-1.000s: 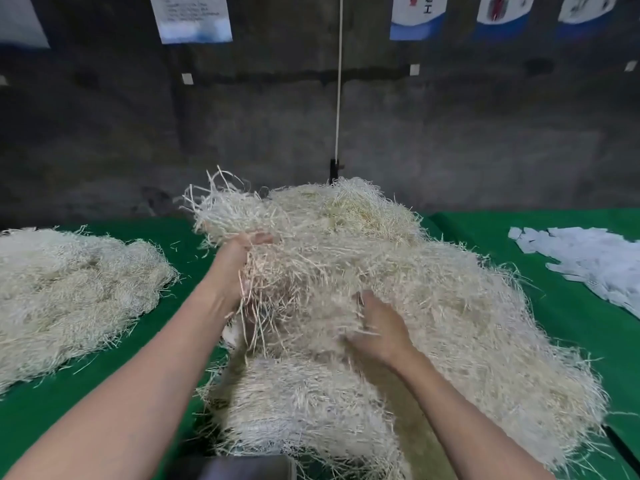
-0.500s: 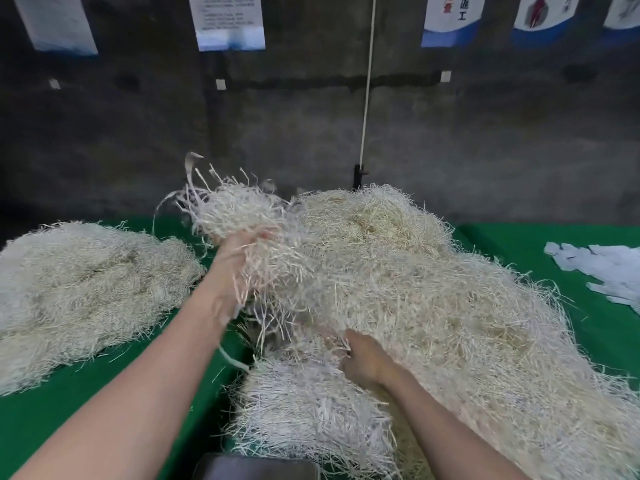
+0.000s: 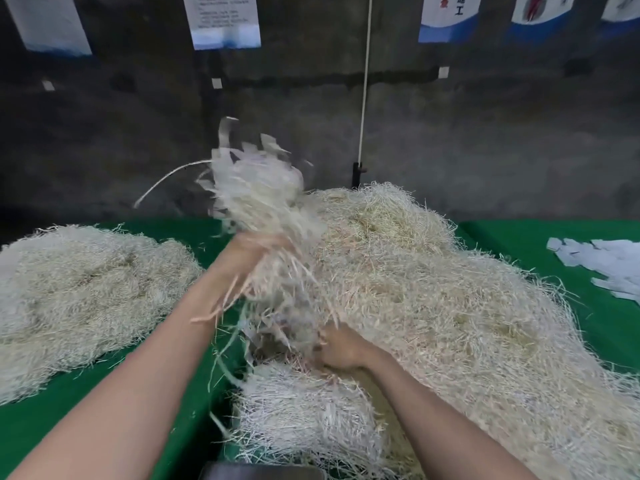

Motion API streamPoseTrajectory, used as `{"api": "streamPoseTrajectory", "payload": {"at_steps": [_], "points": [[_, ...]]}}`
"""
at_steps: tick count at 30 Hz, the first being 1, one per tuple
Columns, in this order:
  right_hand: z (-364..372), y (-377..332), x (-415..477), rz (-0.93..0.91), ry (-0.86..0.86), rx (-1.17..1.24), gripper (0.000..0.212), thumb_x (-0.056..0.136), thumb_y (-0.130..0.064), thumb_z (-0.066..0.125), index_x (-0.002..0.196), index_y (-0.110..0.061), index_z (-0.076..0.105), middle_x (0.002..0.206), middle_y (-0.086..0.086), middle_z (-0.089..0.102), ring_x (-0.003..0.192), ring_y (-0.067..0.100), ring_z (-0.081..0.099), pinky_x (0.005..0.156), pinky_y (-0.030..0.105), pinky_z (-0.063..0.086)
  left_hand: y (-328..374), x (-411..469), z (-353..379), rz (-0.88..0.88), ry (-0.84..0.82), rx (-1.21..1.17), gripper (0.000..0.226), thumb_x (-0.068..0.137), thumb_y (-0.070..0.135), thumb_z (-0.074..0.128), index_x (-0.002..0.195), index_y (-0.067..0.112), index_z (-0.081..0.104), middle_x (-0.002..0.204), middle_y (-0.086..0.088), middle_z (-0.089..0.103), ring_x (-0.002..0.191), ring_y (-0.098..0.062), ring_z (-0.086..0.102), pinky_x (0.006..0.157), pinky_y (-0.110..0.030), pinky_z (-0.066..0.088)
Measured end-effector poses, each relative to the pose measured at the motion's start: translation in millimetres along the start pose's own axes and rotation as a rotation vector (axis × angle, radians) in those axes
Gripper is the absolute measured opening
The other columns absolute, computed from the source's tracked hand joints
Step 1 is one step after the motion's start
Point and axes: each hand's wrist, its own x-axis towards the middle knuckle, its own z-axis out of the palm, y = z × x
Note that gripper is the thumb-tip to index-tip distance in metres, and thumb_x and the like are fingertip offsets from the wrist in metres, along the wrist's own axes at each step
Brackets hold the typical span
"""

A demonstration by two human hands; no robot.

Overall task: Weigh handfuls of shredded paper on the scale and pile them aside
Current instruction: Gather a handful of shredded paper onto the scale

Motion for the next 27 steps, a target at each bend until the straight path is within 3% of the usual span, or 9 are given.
{"api": "streamPoseTrajectory", "payload": {"at_steps": [3, 5, 10, 14, 17, 19, 23, 25, 27], "points": [[-20.7, 10.2, -1.5, 0.049, 0.3, 0.16, 0.014, 0.09, 0.003, 0.051, 0.082, -0.003, 0.06, 0.087, 0.006, 0.057, 0.063, 0.002, 0.052, 0.05, 0.005, 0.043, -41.8, 20.2, 10.2, -0.127, -0.469, 0.53, 0.1, 0.071, 0.024, 0.077, 0.15, 0.024, 0.015, 0.15, 0.014, 0.005, 0.137, -0.012, 0.024, 0.111, -0.029, 0.027], [-34.0, 3.1, -0.3, 0.048, 0.429, 0.296, 0.031, 0.09, 0.011, 0.043, 0.065, -0.008, 0.047, 0.071, 0.0, 0.045, 0.05, -0.004, 0.047, 0.039, 0.006, 0.036, -71.9, 16.5, 34.7, -0.229, -0.603, 0.622, 0.115, 0.068, 0.029, 0.081, 0.152, 0.027, 0.003, 0.156, 0.007, 0.006, 0.14, -0.018, 0.027, 0.112, -0.032, 0.03], [-39.6, 6.4, 0.1, -0.002, 0.371, 0.292, 0.018, 0.089, -0.002, 0.057, 0.076, -0.014, 0.06, 0.07, -0.007, 0.053, 0.052, 0.0, 0.049, 0.047, 0.01, 0.04, -97.5, 19.4, 50.9, -0.166, -0.4, 0.454, 0.054, 0.078, 0.039, 0.068, 0.128, 0.026, 0.055, 0.149, -0.001, 0.032, 0.143, -0.025, 0.022, 0.116, -0.05, 0.018], [-33.3, 22.4, -11.3, -0.035, 0.243, 0.401, 0.008, 0.092, -0.012, 0.054, 0.087, -0.014, 0.06, 0.075, -0.002, 0.058, 0.053, 0.005, 0.052, 0.053, 0.016, 0.044, -78.2, 16.9, 49.9, -0.17, -0.228, -0.001, 0.008, 0.089, 0.027, 0.053, 0.09, 0.032, 0.06, 0.137, 0.001, 0.05, 0.132, -0.02, 0.038, 0.112, -0.043, 0.024], [-16.5, 30.0, -11.8, -0.069, 0.22, 0.37, 0.015, 0.098, -0.026, 0.048, 0.101, -0.017, 0.06, 0.081, 0.001, 0.061, 0.053, 0.002, 0.055, 0.047, 0.012, 0.044, -62.2, 17.8, 64.0, -0.166, 0.063, -0.399, 0.013, 0.092, 0.015, 0.049, 0.083, 0.02, 0.058, 0.105, 0.002, 0.06, 0.091, -0.011, 0.061, 0.075, -0.027, 0.054], [-10.9, 38.3, -15.9, -0.032, 0.241, 0.317, 0.022, 0.099, -0.034, 0.044, 0.1, -0.018, 0.059, 0.082, 0.001, 0.06, 0.048, -0.003, 0.05, 0.045, 0.012, 0.04, -59.1, 20.9, 68.0, -0.222, 0.171, -0.603, 0.01, 0.094, 0.017, 0.051, 0.086, 0.015, 0.057, 0.102, -0.006, 0.062, 0.081, -0.013, 0.061, 0.054, -0.02, 0.054], [-1.0, 80.6, -33.6, 0.103, 0.159, 0.022, 0.033, 0.1, -0.042, 0.036, 0.088, -0.02, 0.058, 0.086, -0.002, 0.059, 0.072, 0.009, 0.058, 0.07, 0.025, 0.048, -52.3, 27.9, 48.0, -0.252, 0.188, -0.76, 0.024, 0.093, 0.039, 0.051, 0.096, 0.015, 0.056, 0.101, -0.007, 0.058, 0.093, -0.028, 0.056, 0.095, -0.045, 0.046], [5.7, 96.4, -37.8, 0.157, 0.161, -0.057, 0.038, 0.101, -0.038, 0.038, 0.106, -0.009, 0.061, 0.109, 0.009, 0.062, 0.105, 0.024, 0.058, 0.092, 0.029, 0.042, -41.6, 32.4, 33.7, -0.15, 0.189, -0.739, 0.017, 0.09, 0.034, 0.054, 0.091, 0.018, 0.059, 0.095, -0.006, 0.066, 0.086, -0.022, 0.063, 0.084, -0.036, 0.052], [5.8, 90.4, -36.3, 0.151, 0.163, -0.057, 0.031, 0.097, -0.032, 0.05, 0.112, -0.007, 0.058, 0.116, 0.012, 0.061, 0.109, 0.025, 0.057, 0.096, 0.033, 0.044, -28.9, 32.3, 28.3, -0.083, 0.184, -0.705, 0.013, 0.089, 0.03, 0.055, 0.094, 0.02, 0.063, 0.109, -0.008, 0.068, 0.091, -0.02, 0.065, 0.077, -0.034, 0.053]]}}
